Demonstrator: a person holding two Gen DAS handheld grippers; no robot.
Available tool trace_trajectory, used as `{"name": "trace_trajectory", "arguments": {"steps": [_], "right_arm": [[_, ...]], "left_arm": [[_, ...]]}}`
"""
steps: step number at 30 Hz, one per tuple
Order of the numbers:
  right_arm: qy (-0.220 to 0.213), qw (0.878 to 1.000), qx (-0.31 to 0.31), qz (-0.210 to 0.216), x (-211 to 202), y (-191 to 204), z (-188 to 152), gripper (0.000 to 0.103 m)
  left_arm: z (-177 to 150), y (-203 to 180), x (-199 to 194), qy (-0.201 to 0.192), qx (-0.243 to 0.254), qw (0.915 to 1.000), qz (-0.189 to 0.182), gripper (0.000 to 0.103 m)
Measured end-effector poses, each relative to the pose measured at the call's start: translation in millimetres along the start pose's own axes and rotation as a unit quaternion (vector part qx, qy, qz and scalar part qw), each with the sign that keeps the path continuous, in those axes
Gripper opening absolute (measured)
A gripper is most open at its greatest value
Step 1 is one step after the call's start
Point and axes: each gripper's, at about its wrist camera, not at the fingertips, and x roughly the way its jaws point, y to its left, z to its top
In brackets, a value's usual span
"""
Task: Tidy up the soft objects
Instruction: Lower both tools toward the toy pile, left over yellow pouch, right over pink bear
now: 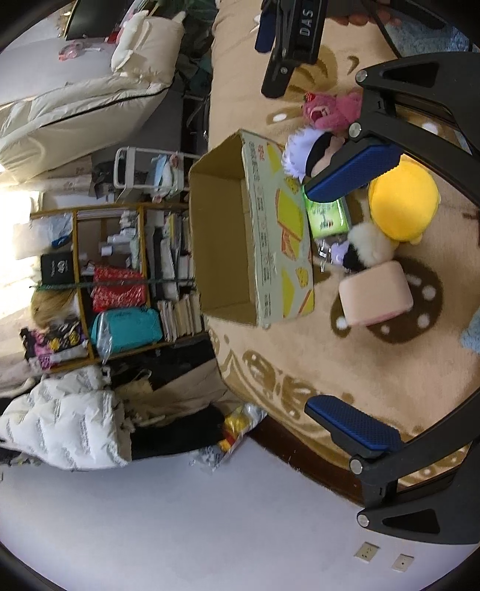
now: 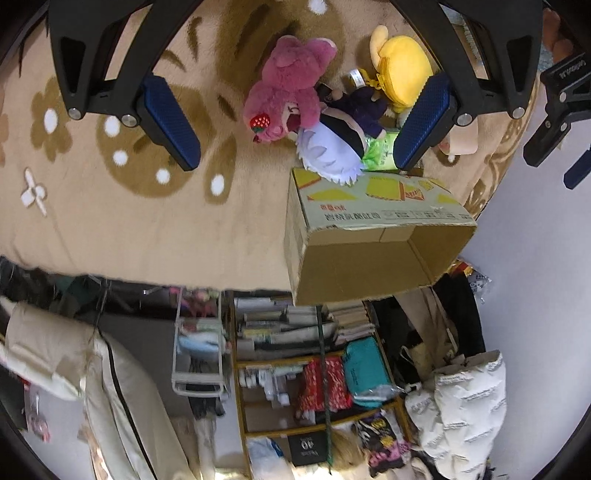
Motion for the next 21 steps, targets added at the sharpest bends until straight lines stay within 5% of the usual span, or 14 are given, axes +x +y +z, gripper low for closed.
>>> {"name": "trace_trajectory", "arguments": {"steps": [21], "right_arm": [[0.136, 0.991, -0.001, -0.01, 56, -13, -11, 0.103]], "left_arm": [[-31, -77, 61, 0.113, 0.109, 0.9873, -0.024, 0.103]]}}
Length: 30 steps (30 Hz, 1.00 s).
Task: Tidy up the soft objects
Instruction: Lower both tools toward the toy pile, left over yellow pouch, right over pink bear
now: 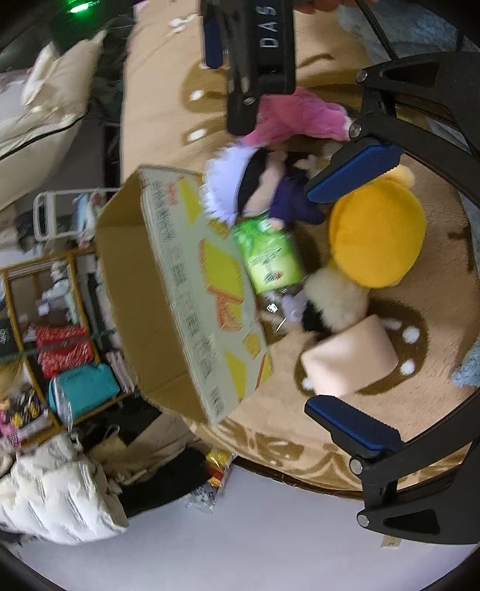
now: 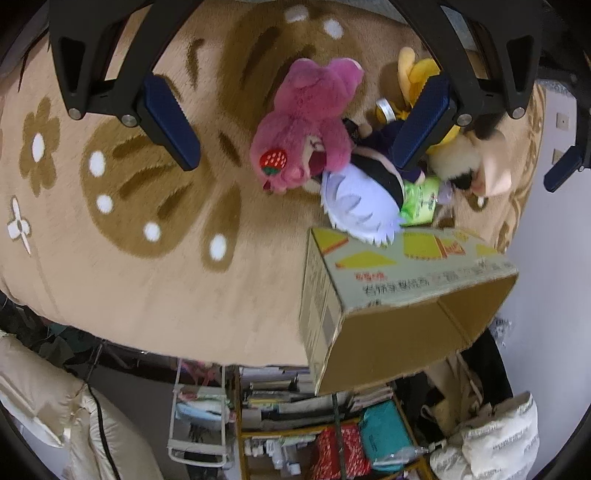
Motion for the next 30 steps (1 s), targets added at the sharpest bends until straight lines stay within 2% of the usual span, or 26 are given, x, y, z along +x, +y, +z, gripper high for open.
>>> {"name": "trace_trajectory", "arguments": {"steps": [4, 9, 13, 30], "right_arm": [[0.015, 1.0, 0.0, -0.002, 5, 1, -3, 0.103], [0.035, 0.999, 0.018, 0.0, 15, -7, -5, 0.103], [0.048, 0.999, 0.02, 0.003, 21, -9, -6, 0.103], [0.057, 0.998, 0.025, 0.005, 27, -12, -7, 0.103]], "left_arm": [[-5, -16, 9, 0.012, 0.029, 0.9995, 0.009, 0.102], [-7, -11, 17, 0.036, 0.01, 0.9992, -0.011, 0.102], [-10, -12, 24, 0.046, 0.011, 0.9988, -0.006, 0.102], [-14, -11, 26, 0.069, 0.004, 0.9975, -0.011, 0.102]]}}
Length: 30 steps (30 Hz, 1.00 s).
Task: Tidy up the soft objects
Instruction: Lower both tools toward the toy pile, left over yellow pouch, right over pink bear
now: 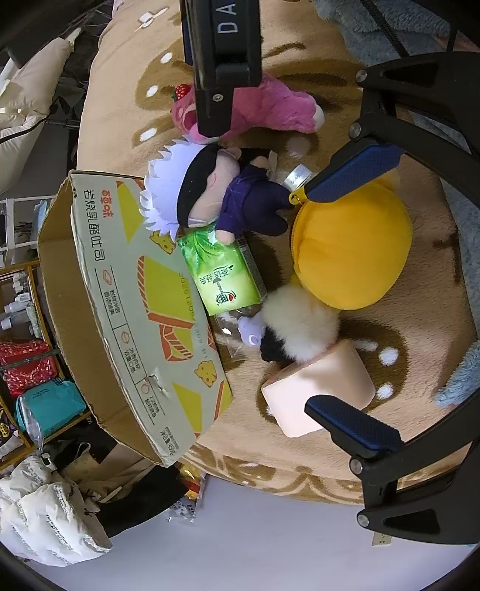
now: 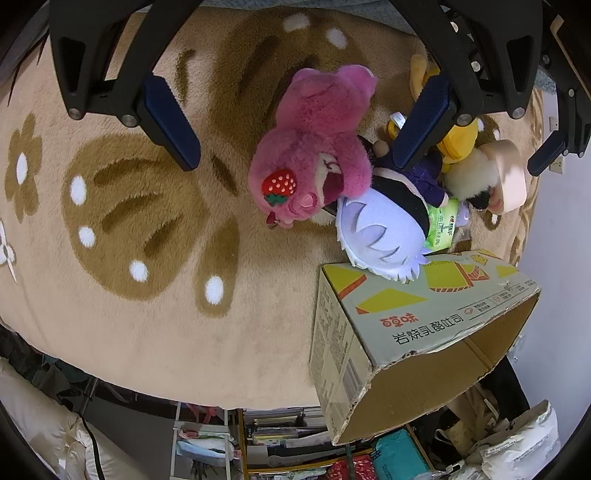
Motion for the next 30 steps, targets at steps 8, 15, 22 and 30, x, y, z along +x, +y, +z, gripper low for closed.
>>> {"name": "trace_trajectory", "arguments": {"steps": [8, 15, 22, 30], "right_arm": [[0.009, 1.0, -0.004, 0.013, -2, 0, 3, 0.103], [0.023, 1.0, -0.006, 0.015, -1, 1, 3, 0.103], [0.042, 0.999, -0.006, 0.028, 3, -1, 6, 0.103], [0.065, 0.997, -0.023, 0.038, 12, 6, 4, 0.1]], "left_arm": [[-1, 1, -4, -0.002, -0.006, 0.9997, -0.023, 0.102], [-1, 2, 2, 0.014, -0.013, 0.9988, -0.044, 0.102], [-3, 2, 8, 0.03, -0.026, 0.9957, -0.084, 0.102], [-6, -2, 21, 0.054, -0.017, 0.994, -0.094, 0.102]]}}
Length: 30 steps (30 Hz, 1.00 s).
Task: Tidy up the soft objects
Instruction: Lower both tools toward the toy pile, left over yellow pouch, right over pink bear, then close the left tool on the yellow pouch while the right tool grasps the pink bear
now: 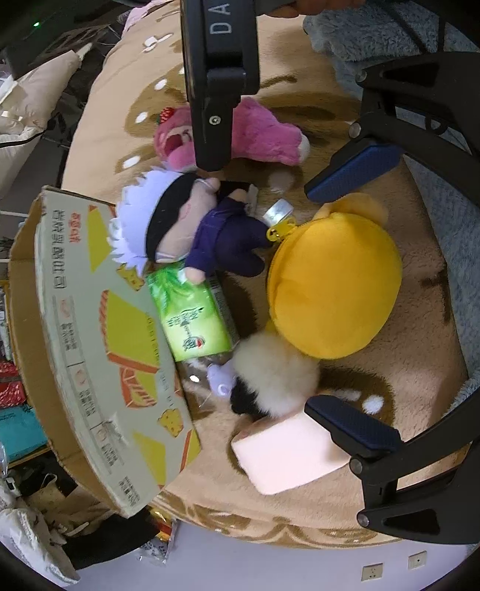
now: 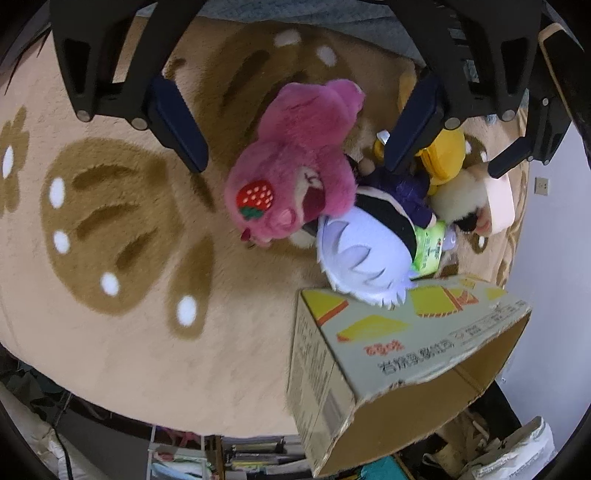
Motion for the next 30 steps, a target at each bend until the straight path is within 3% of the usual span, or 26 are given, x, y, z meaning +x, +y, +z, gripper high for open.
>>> {"name": "trace_trajectory", "arguments": {"steps": [16, 25, 30], "right_arm": [[0.019, 1.0, -0.009, 0.002, 23, 13, -3, 0.091], [0.023, 1.0, -0.017, 0.006, 25, 16, -2, 0.088], [0.026, 1.0, -0.01, 0.003, 27, 13, -2, 0.075]], "left_arm": [[-6, -5, 22, 0.04, 0.002, 0.9992, -0.005, 0.102], [-9, -4, 28, 0.051, -0.001, 0.9986, -0.012, 0.085], [-10, -2, 31, 0.052, 0.0, 0.9986, -0.012, 0.081]]}}
